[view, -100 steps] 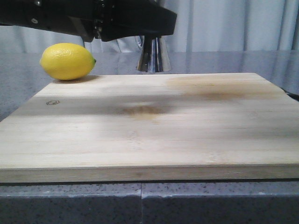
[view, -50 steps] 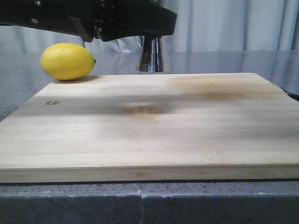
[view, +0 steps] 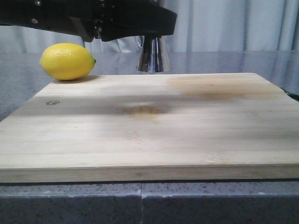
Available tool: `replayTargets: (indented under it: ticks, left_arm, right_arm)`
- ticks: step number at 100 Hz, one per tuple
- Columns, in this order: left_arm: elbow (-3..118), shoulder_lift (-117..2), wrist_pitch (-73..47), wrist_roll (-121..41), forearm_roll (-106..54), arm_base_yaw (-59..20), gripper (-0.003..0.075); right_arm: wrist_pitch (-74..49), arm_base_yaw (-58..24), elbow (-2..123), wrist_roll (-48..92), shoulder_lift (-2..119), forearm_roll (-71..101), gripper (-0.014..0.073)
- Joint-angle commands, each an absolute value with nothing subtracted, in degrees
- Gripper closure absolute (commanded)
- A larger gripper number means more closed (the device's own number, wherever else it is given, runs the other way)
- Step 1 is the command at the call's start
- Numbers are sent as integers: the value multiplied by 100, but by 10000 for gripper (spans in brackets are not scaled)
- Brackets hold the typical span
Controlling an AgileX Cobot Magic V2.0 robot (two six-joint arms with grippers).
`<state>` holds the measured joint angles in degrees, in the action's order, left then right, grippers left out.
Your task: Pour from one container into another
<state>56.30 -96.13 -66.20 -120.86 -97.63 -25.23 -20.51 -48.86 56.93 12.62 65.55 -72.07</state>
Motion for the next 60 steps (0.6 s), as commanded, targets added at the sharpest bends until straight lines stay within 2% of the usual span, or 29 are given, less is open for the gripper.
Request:
replayTargets:
  ticks: [1, 60]
  left_arm:
    - [5776, -9329, -7118, -12051, -10186, -2503, 739]
    - [5776, -9329, -7118, -12051, -10186, -2503, 739]
  right_arm:
    - [-1977, -4891, 5906, 1304, 6453, -7422, 399]
    - [-1977, -4891, 5906, 1304, 6453, -7677, 399]
